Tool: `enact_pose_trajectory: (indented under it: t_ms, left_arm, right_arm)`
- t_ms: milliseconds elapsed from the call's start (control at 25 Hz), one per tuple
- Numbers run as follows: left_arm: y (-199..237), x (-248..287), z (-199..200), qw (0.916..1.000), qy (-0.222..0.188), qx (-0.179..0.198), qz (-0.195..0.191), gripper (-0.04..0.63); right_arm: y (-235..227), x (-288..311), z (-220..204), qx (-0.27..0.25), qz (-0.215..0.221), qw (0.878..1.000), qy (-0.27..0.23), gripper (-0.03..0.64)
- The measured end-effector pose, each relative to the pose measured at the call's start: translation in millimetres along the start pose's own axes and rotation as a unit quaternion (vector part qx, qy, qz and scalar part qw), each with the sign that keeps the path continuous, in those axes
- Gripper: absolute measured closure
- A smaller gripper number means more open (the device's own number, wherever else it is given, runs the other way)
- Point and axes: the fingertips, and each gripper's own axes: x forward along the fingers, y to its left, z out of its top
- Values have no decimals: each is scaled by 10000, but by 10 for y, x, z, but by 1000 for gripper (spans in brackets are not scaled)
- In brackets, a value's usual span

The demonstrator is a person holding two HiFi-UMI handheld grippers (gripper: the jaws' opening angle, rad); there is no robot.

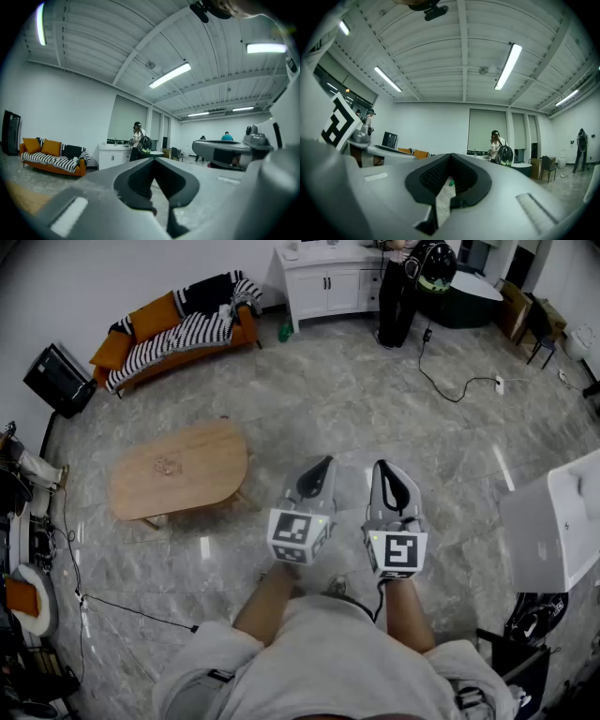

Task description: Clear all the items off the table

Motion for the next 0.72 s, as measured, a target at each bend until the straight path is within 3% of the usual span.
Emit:
enact_pose_trajectory:
  t_ms: [720]
  left_arm:
    - [178,-140,-62,9999,66,96,93,575]
  right_arm:
    - [249,149,-75,488,235,9983,-211,611]
